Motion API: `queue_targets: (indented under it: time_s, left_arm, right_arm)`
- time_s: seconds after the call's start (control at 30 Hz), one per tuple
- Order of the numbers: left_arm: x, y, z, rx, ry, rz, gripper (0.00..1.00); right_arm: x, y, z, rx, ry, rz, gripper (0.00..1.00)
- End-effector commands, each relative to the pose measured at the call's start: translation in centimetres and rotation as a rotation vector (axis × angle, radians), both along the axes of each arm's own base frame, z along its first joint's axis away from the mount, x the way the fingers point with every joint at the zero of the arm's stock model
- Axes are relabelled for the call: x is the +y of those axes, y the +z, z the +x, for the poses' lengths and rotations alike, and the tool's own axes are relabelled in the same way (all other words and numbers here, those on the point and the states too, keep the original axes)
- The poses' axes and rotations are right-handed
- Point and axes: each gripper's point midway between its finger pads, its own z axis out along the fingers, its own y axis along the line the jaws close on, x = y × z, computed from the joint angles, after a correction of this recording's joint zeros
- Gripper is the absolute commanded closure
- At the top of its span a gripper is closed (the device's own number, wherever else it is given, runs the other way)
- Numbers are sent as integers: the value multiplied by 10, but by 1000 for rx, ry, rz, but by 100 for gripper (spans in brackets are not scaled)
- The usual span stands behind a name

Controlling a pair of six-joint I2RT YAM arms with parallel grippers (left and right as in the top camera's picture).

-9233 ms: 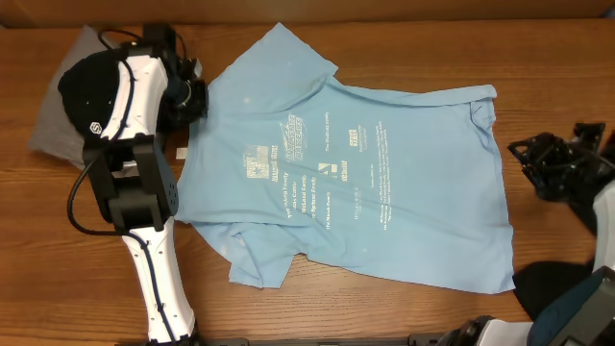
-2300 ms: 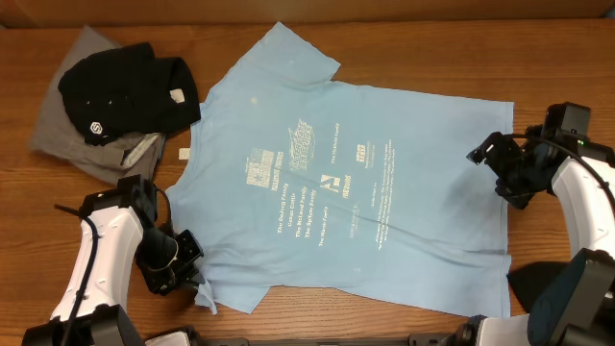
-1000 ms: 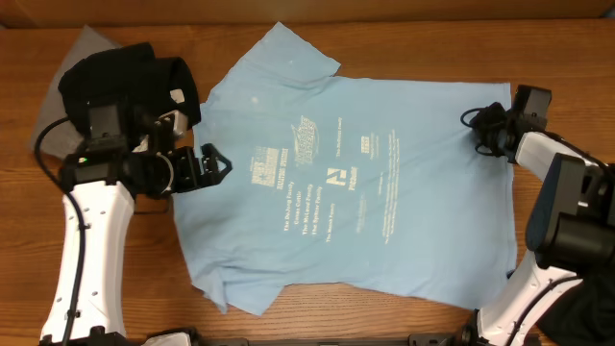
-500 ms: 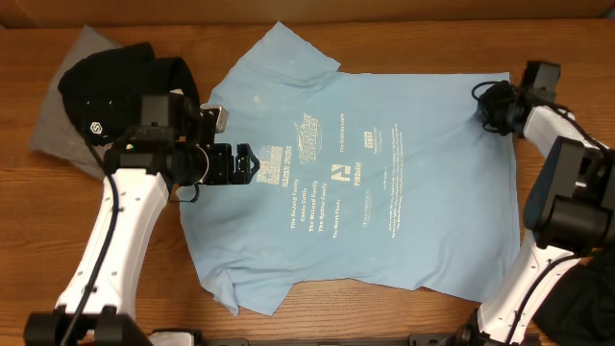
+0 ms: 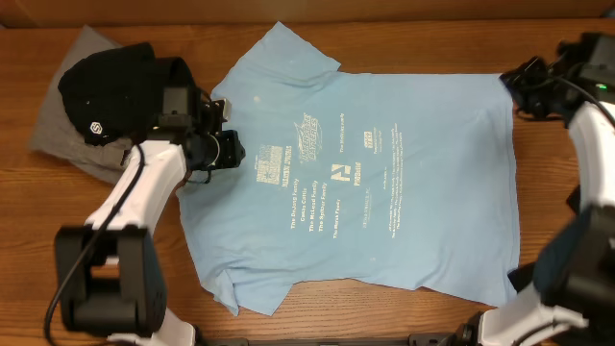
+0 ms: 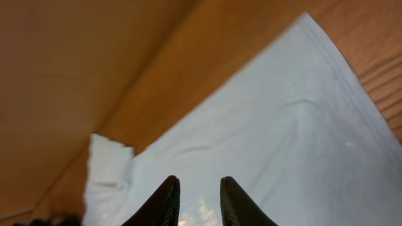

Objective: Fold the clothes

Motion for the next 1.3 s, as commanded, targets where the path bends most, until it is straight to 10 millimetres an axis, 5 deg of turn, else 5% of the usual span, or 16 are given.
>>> queue_targets:
  time_s: [0.0, 0.17, 0.37, 0.6, 0.93, 1.27]
  left_arm:
    - [1, -22, 13, 20, 51, 10, 85]
    - [18, -48, 29, -3, 94, 110, 88]
    - [41, -61, 50, -68, 152, 221, 90]
    - [50, -32, 85, -194, 150, 233, 88]
    - [11, 15, 110, -292, -46, 183, 80]
    - [8, -34, 123, -290, -102, 230, 96]
  right_arm:
    - [19, 42, -14, -68, 59, -32, 74]
    - [42, 62, -41, -49, 95, -22, 74]
    - [65, 54, -53, 14, 142, 1, 74]
    - [90, 43, -64, 70, 226, -27, 74]
    - [93, 41, -68, 86, 231, -23, 74]
    - [94, 36, -75, 125, 231, -12, 73]
